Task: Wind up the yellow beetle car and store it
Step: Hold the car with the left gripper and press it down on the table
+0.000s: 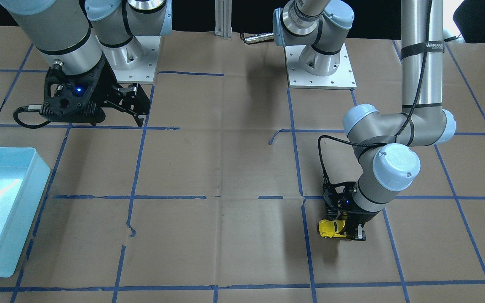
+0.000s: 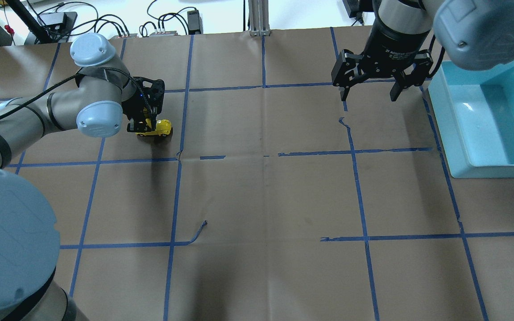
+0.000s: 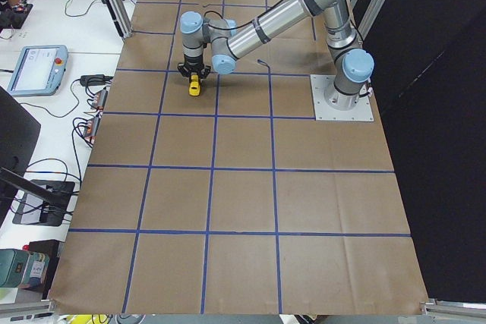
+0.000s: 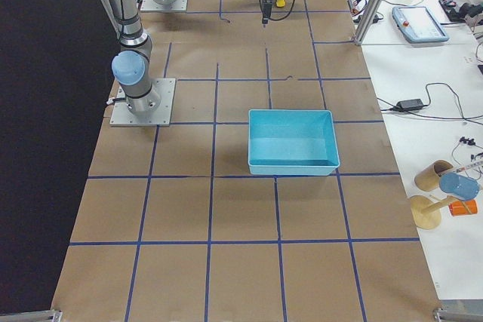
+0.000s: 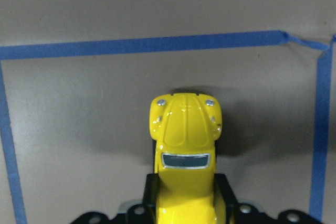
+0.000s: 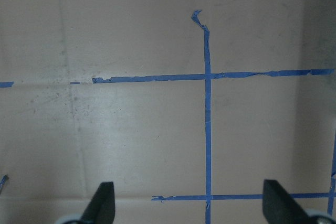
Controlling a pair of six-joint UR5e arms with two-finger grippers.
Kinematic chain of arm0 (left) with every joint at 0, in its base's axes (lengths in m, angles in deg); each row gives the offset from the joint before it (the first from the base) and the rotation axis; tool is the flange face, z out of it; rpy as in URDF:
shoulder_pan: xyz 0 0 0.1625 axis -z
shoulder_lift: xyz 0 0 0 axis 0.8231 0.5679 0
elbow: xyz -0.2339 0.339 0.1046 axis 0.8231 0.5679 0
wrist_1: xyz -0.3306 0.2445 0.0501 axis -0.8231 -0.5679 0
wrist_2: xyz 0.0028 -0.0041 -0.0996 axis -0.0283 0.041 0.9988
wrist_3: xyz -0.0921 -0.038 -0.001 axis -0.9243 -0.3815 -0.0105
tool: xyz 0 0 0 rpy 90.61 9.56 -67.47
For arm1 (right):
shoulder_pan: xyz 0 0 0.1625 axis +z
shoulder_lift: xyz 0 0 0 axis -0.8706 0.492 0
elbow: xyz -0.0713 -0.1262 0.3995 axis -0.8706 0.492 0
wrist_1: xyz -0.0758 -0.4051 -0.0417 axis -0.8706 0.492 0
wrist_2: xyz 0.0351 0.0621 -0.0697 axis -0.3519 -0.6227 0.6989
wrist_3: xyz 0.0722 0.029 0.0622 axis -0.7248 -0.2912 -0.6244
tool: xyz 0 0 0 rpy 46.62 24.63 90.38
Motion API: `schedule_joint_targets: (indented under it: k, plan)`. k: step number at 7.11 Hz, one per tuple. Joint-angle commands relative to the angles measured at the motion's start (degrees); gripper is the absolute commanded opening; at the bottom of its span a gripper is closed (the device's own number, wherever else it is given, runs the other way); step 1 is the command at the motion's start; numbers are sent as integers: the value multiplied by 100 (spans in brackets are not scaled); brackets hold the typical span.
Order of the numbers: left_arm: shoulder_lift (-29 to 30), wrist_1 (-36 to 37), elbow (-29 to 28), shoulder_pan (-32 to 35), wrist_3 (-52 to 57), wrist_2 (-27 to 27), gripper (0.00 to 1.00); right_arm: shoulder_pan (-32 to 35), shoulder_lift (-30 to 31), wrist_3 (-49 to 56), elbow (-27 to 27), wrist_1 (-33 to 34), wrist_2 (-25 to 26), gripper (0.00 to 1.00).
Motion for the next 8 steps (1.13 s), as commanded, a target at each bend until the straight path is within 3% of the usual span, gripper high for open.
schedule_joint_targets:
  k: [1, 3, 8]
  plan:
    - [3, -6, 7, -1, 1, -4, 0, 2, -4, 4, -2, 0, 0, 100]
    - [82, 3, -28, 7, 10, -431, 0, -6, -4, 4, -2, 9, 0, 100]
    - [82, 3, -28, -10, 98, -417, 0, 2, 5, -22, -2, 0, -9, 100]
